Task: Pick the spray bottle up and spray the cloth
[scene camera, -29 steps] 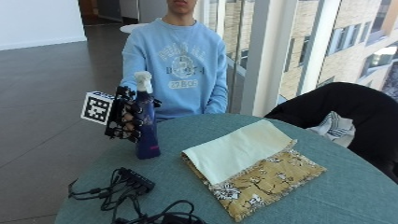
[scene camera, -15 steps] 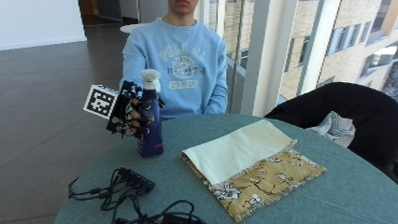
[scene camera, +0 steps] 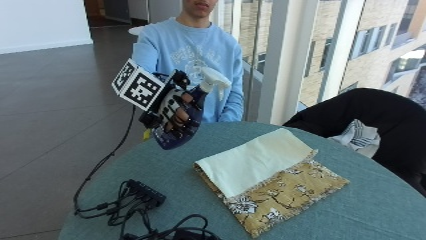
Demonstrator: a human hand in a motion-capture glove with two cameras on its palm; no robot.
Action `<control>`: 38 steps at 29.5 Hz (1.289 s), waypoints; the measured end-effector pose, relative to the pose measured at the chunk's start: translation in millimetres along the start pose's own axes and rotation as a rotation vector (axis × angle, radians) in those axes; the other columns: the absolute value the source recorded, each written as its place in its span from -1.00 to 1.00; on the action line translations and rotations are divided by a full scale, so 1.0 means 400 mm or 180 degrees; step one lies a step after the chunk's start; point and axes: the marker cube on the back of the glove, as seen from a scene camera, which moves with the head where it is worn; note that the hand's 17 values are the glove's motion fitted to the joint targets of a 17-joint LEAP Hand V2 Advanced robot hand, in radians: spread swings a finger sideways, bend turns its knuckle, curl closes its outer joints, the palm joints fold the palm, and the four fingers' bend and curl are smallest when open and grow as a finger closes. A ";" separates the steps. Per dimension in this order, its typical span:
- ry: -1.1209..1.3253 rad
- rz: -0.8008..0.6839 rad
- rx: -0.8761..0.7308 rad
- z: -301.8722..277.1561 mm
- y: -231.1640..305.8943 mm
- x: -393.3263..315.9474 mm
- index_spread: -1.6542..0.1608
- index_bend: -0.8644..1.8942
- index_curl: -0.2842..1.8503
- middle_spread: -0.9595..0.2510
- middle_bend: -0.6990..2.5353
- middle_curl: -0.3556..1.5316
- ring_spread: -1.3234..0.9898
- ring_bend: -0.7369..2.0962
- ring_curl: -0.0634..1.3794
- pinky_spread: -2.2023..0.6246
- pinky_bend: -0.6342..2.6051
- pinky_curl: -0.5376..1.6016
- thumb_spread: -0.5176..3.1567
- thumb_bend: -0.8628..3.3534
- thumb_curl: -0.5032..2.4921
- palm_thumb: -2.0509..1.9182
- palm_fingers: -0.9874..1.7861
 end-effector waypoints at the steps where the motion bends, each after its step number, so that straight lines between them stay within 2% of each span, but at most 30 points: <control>1: -0.0001 0.0028 -0.0075 0.004 -0.009 -0.010 0.47 -0.29 -0.48 0.47 -0.46 -0.23 0.17 -0.12 -0.40 0.75 -0.41 -0.15 -0.27 -0.60 -0.29 0.51 0.34; 15: 0.0663 0.0639 -0.0864 0.099 -0.051 -0.039 0.47 -0.31 -0.50 0.45 -0.40 -0.19 0.18 -0.13 -0.41 0.74 -0.41 -0.15 -0.28 -0.60 -0.26 0.50 0.38; 38: 0.0671 0.0665 -0.0920 0.137 -0.072 -0.067 0.47 -0.31 -0.53 0.47 -0.40 -0.17 0.18 -0.12 -0.40 0.74 -0.40 -0.15 -0.29 -0.60 -0.23 0.50 0.39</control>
